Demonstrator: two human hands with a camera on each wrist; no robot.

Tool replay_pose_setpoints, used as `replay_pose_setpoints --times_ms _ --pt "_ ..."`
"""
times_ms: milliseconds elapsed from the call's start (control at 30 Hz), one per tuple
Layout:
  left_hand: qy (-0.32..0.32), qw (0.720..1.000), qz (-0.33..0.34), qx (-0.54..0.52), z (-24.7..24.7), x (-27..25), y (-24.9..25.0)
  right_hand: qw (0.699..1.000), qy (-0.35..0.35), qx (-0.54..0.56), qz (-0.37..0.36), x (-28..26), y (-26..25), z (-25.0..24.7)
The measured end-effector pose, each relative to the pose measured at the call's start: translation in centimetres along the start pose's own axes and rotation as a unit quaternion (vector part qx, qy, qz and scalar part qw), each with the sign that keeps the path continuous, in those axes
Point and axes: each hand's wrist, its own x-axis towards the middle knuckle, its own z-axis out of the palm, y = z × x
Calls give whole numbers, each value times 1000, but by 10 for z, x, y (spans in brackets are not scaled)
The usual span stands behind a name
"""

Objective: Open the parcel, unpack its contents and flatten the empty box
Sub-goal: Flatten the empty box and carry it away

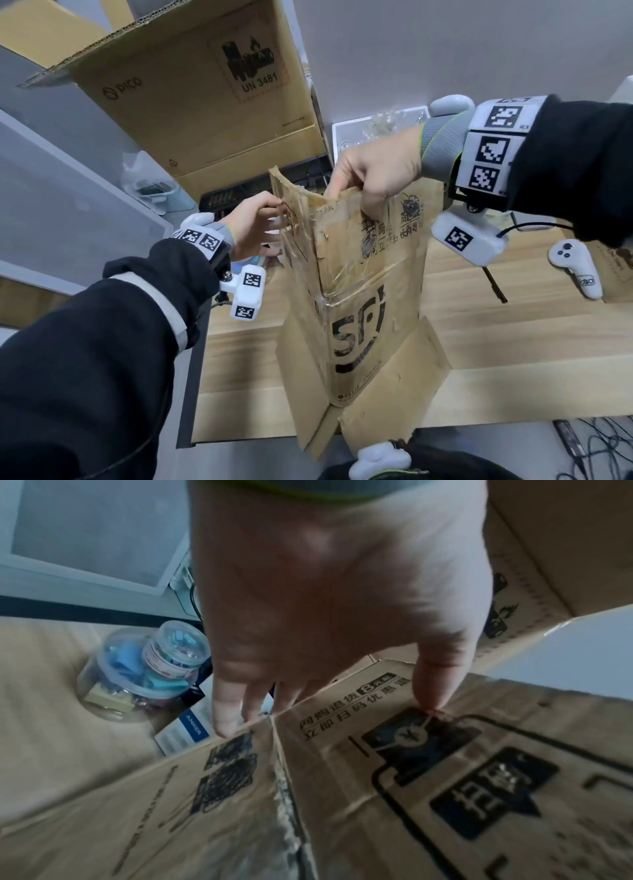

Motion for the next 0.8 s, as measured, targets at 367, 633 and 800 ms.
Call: replay_pose_setpoints --times_ms 367,633,800 --pt "-151 988 37 -9 28 -23 -15 995 80 56 -34 20 6 -6" --pt "-110 981 58 151 26 -54 -11 974 147 162 -53 39 19 -8" --pt "-22 936 80 343 17 -60 2 968 169 181 -38 48 27 -6"
